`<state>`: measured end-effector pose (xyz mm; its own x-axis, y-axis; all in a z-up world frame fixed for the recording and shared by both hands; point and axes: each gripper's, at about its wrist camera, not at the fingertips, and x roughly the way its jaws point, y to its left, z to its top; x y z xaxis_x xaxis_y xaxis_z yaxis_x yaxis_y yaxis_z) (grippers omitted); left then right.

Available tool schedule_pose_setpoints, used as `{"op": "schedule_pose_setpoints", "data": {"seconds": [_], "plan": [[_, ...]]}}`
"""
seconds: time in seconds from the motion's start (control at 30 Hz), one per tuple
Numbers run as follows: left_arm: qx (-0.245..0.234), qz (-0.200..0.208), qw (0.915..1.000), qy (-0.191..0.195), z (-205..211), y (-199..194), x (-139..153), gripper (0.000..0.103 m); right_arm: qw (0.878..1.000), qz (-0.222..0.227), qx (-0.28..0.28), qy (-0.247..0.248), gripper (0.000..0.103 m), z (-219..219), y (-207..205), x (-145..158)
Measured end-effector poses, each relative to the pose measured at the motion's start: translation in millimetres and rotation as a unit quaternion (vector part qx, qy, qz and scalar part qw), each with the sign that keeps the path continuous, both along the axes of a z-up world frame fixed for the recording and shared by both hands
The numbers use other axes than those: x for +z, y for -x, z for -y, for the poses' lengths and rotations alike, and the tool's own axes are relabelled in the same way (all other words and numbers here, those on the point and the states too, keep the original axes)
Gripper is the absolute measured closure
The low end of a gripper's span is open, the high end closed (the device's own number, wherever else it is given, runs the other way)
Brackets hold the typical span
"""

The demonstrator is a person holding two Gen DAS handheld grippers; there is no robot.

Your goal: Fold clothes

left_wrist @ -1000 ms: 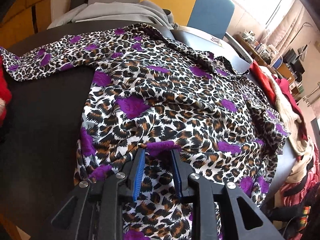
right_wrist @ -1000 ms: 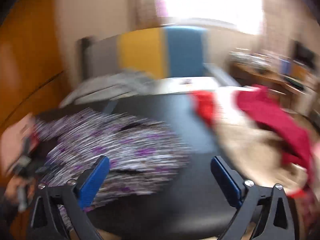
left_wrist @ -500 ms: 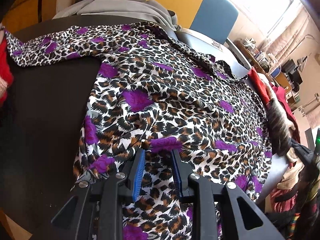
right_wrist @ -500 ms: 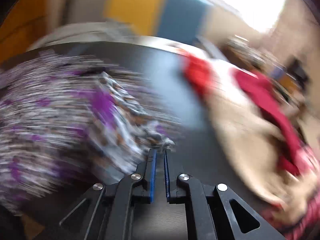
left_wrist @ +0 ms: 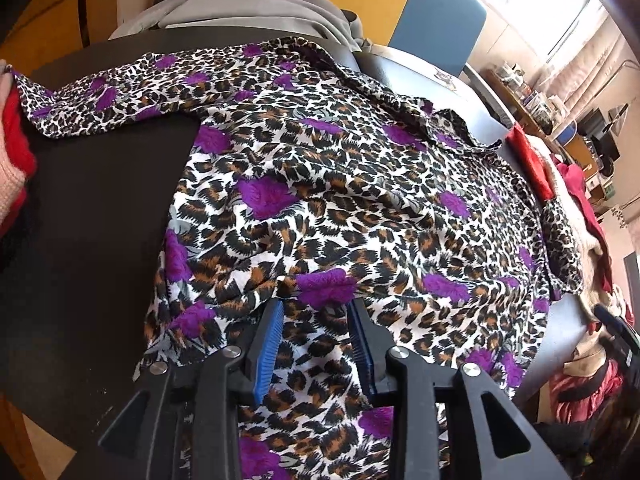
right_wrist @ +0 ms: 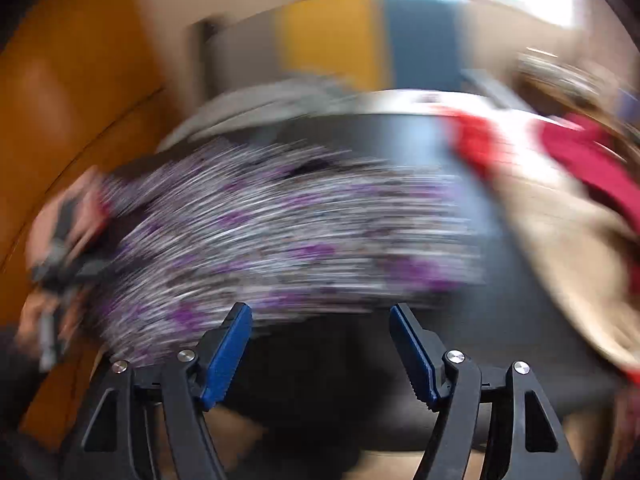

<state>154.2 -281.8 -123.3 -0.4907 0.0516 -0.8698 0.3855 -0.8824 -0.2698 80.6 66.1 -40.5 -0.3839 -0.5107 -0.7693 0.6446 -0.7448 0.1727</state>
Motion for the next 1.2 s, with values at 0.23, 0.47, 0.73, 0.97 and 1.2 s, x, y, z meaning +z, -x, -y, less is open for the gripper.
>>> {"op": "schedule_pose_setpoints", "data": {"seconds": [0.23,0.47,0.73,0.97,1.2], "plan": [[-0.001,0.001,1.0,-0.004,3.0,-8.5,-0.4,0.07,0.978,-0.016,0.127,-0.166,0.03,84.5,-29.0,-39.4],[0.014,-0.013,0.9996,-0.021,6.0,-33.9,-0.3,0.07,0.937,0.029,0.0,-0.348,0.01,-67.9,-14.8,-68.0],[0.01,-0.034,0.9991,0.024,-4.7,-23.1,31.4,0.07,0.991,0.003,-0.065,-0.113,0.007,-102.1,-30.0,13.1],[-0.007,0.016,0.9979,0.062,-1.8,11.6,2.4,0.07,0.993,0.051,0.101,-0.022,0.005,33.6,-32.4,-5.3],[0.014,0.005,0.9989,0.044,13.5,-9.6,-0.3,0.071,0.966,0.021,0.164,-0.197,0.0,-1.4,-61.0,-57.3]]}}
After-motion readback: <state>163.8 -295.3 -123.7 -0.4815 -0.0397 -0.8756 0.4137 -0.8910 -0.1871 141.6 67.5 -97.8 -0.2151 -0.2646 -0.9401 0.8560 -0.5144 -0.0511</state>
